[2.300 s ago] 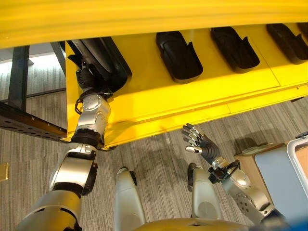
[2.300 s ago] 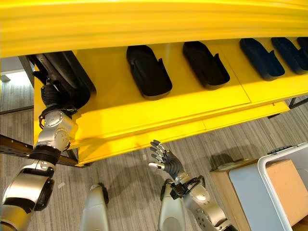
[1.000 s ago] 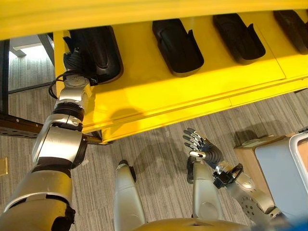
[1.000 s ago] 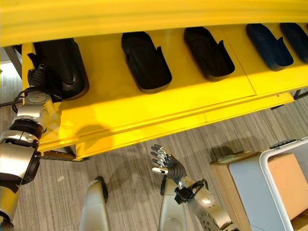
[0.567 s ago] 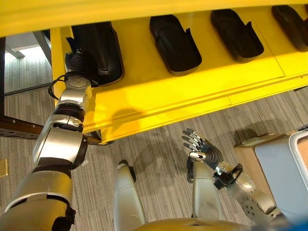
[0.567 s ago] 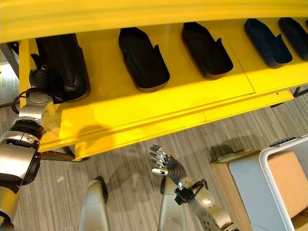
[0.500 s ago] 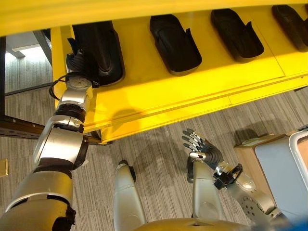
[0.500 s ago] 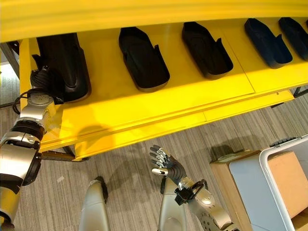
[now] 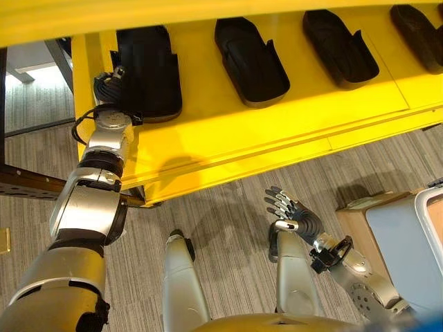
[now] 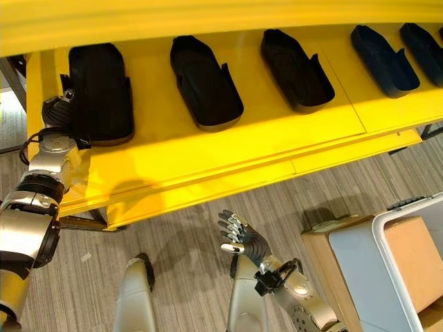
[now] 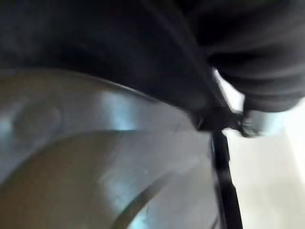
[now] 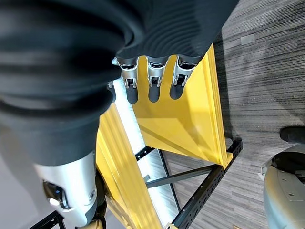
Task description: Move parts from the plastic box to the shelf.
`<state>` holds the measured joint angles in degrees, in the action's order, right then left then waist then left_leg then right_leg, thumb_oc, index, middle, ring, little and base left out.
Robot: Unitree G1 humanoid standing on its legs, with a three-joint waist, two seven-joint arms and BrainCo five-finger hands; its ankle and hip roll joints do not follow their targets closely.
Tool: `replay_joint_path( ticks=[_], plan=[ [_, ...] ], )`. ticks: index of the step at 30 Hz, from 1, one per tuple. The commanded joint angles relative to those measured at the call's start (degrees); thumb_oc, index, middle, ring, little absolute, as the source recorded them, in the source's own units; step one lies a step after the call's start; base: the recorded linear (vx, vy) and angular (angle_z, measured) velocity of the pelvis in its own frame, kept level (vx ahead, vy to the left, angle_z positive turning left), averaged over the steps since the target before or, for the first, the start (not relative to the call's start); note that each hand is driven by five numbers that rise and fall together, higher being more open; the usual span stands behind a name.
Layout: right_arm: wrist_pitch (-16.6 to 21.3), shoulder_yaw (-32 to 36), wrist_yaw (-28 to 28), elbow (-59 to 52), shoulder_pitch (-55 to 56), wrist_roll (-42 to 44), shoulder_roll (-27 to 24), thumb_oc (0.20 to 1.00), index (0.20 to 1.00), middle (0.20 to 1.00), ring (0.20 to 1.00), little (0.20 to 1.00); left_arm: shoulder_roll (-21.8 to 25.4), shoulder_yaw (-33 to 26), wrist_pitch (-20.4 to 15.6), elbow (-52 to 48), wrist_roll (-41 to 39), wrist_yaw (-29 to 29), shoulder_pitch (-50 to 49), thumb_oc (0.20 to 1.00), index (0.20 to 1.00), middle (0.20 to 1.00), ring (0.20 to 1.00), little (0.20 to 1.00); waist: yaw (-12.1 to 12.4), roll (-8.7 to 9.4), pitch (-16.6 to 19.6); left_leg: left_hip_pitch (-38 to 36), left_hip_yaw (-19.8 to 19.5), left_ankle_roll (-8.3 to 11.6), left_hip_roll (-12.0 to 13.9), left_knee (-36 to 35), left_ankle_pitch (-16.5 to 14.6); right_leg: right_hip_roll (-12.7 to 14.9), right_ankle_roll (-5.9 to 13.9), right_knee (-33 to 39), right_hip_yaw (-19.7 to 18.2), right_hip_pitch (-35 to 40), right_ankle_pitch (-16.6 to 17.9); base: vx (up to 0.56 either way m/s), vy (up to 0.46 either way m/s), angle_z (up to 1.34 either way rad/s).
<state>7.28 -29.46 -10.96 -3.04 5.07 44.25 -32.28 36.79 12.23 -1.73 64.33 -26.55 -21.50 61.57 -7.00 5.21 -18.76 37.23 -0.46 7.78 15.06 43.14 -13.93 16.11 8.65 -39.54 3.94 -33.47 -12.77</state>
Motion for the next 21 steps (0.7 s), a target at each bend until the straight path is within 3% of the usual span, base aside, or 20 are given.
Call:
replay_joint_path(
  ticks=[1, 11, 21],
  plan=[
    [1.9, 1.7, -1.0, -3.8, 1.5, 2.2, -1.3, 1.000, 1.000, 1.000, 1.000, 1.000, 1.1, -0.2, -1.3, 1.3, -2.2, 0.7, -1.2, 1.000, 1.000, 1.000, 1.000, 1.000, 0.7, -0.55, 1.4, -2.3, -1.7, 0.97, 2.8, -3.3, 5.1, 1.5, -0.58, -3.2, -4.8, -1.5, 2.2, 0.00, 0.000, 0.00],
    [1.6, 1.6, -0.8, -4.0, 1.5, 2.3, -1.6, 1.000, 1.000, 1.000, 1.000, 1.000, 1.8, -2.2, -2.0, 1.9, -7.1, 0.3, -1.5, 1.000, 1.000, 1.000, 1.000, 1.000, 1.0, -0.87, 1.8, -2.1, -1.7, 1.13, 2.9, -3.4, 5.3, 1.4, -0.49, -3.6, -4.7, -1.7, 2.4, 0.00, 0.000, 0.00],
    [1.5, 1.4, 0.1, -4.1, 0.7, 1.9, -0.7, 1.000, 1.000, 1.000, 1.000, 1.000, -0.3, -5.8, -5.6, -6.6, -13.8, -0.4, -10.0, 1.000, 1.000, 1.000, 1.000, 1.000, 2.0, -1.30, 1.4, -4.8, -1.5, 1.24, 2.7, -5.2, 5.6, 1.6, -0.40, -2.6, -4.5, 0.8, 2.5, 0.00, 0.000, 0.00]
  ],
)
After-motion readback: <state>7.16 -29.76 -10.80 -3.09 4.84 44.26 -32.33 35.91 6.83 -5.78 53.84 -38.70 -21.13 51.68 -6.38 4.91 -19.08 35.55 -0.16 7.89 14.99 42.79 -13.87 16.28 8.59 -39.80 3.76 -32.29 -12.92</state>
